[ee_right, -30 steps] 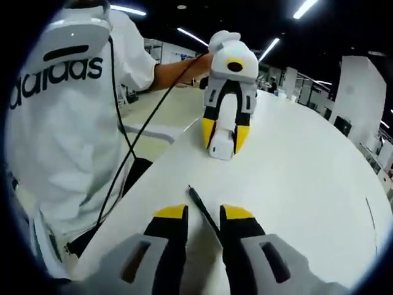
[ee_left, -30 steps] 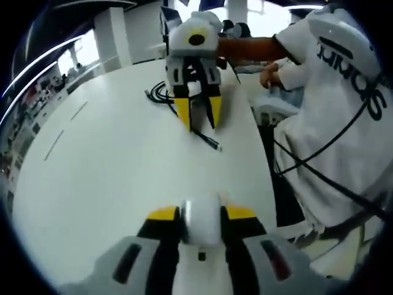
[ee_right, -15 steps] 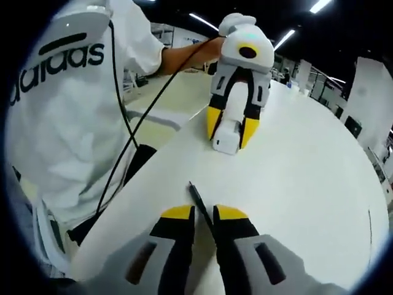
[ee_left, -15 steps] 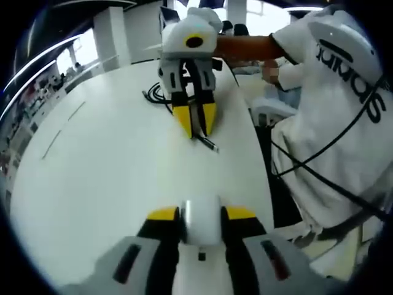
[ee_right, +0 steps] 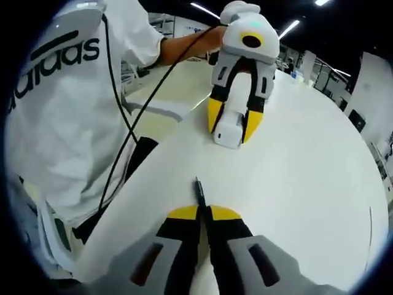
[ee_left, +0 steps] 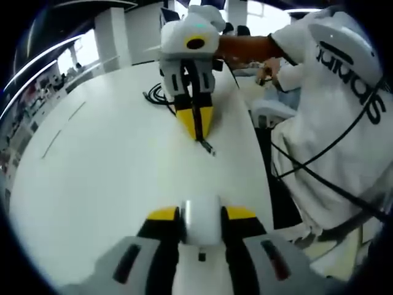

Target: Plug the desk Type‑C cable into the charger adapter.

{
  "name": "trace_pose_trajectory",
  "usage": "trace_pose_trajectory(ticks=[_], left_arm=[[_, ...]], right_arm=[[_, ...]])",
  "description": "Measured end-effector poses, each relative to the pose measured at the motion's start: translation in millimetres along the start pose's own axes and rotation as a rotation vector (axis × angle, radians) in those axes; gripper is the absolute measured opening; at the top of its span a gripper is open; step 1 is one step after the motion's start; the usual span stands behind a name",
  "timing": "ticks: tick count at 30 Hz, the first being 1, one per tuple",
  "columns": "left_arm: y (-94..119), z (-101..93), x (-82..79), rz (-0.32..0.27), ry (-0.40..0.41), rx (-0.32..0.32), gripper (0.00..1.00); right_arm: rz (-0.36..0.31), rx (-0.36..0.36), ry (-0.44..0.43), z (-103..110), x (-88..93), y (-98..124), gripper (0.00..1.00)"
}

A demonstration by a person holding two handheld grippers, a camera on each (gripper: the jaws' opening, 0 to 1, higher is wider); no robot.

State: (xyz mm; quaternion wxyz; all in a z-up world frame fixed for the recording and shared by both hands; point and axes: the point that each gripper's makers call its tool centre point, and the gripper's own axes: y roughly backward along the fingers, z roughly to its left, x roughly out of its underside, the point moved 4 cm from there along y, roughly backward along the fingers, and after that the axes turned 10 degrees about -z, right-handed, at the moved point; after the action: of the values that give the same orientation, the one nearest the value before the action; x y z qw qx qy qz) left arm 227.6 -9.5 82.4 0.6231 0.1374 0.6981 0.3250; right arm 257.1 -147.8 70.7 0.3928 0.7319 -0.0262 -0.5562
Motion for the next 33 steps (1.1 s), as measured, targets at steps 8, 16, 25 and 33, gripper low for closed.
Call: trace_pose_trajectory(ticks=[8,16,25,33], left_arm=[[0.4,-0.4,0.1,-0.012,0.006,-0.002,0.26],[0.3,-0.4,0.1,-0.024,0.016,-0.004,0.26],[0.0,-0.8,0.3,-0.028,0.019,-0.006,0.26],[-0.3,-1.3,0.2,-0.030,0.033,-0.007,0.26]], right_arm=[[-0.012,0.048,-0.038,1.4,-8.6,-2.3,0.02],[0.009,0.117,-0.067,1.4,-15.7,-10.2,0.02],[0.005,0.175,-0.092,1.4,-29.0,-19.3,0.02],[0.011,0.202,-0.107,0.0,-34.6,-24.7,0.02]])
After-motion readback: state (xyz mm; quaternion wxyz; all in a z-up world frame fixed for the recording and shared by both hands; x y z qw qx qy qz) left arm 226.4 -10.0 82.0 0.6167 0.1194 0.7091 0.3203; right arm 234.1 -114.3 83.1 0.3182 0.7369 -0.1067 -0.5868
